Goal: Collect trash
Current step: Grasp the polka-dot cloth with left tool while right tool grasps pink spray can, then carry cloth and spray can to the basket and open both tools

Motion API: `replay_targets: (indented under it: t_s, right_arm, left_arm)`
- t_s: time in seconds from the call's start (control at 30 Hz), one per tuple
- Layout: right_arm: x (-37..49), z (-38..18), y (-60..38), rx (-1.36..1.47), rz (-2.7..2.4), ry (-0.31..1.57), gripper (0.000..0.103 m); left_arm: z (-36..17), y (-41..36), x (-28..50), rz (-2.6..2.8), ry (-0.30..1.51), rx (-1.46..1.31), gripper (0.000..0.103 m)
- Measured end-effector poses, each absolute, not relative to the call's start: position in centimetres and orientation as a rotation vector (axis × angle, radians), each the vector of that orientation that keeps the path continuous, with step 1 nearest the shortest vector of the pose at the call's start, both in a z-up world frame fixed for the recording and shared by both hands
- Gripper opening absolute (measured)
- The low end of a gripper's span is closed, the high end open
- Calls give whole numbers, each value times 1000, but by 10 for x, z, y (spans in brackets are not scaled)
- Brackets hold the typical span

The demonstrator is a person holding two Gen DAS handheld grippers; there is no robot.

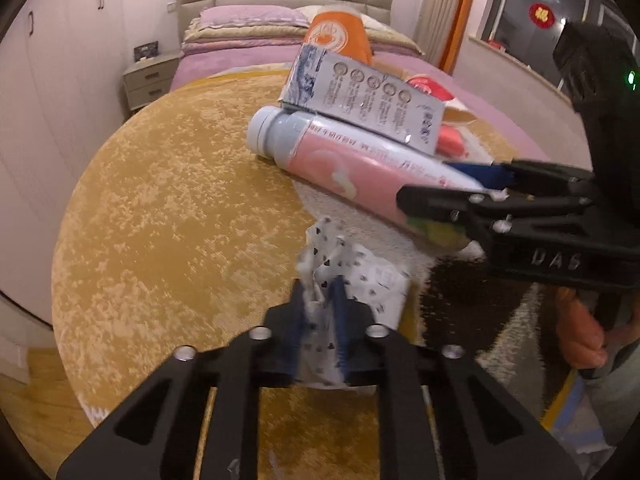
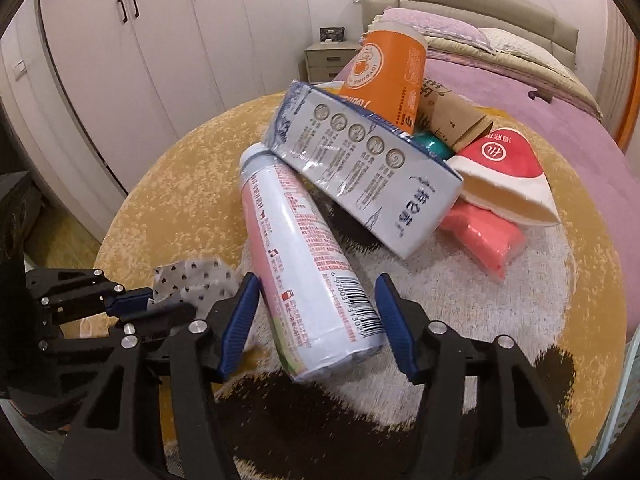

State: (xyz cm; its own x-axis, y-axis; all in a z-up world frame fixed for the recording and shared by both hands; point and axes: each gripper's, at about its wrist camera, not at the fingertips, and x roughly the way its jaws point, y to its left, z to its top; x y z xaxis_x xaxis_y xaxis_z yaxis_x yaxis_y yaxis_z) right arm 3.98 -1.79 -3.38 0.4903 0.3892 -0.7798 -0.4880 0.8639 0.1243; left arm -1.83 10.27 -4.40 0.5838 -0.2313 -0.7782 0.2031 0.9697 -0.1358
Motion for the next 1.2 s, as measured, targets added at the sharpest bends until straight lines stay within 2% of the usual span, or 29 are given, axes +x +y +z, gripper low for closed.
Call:
replay_targets:
  t_s: [0.2,0.4,0.57,0.6,0.63,0.67,0.83,1.2]
  right_arm:
    - [7,-32,-19,-156,544,957,51]
    - [23,-36,-14,-83,595,1045,60]
    - [37,-44,2,-107,588,1063,60]
    - [38,-46,4,-112,590,1069,59]
    - [39,-48,6,-114,587,1073,50]
    - [39,-50,8,-114,588,1076,50]
    - [31,-42,7,-49,641,1038,47]
    - [7,20,-44,39,640,865,47]
  left_arm:
    - [-27,123,-32,-191,859,-67,5]
    - [-15,143,-38,-153,835,-90,5]
    - [-8,150,-44,-138,813,-102,5]
    - [-7,152,-45,-137,809,-103,5]
    - [-6,154,-46,-134,806,-104,5]
    - [-5,155,-46,-128,802,-107,5]
    - [6,163,-48,-109,776,-124,5]
    - [49,140,-37,-153,676,-87,5]
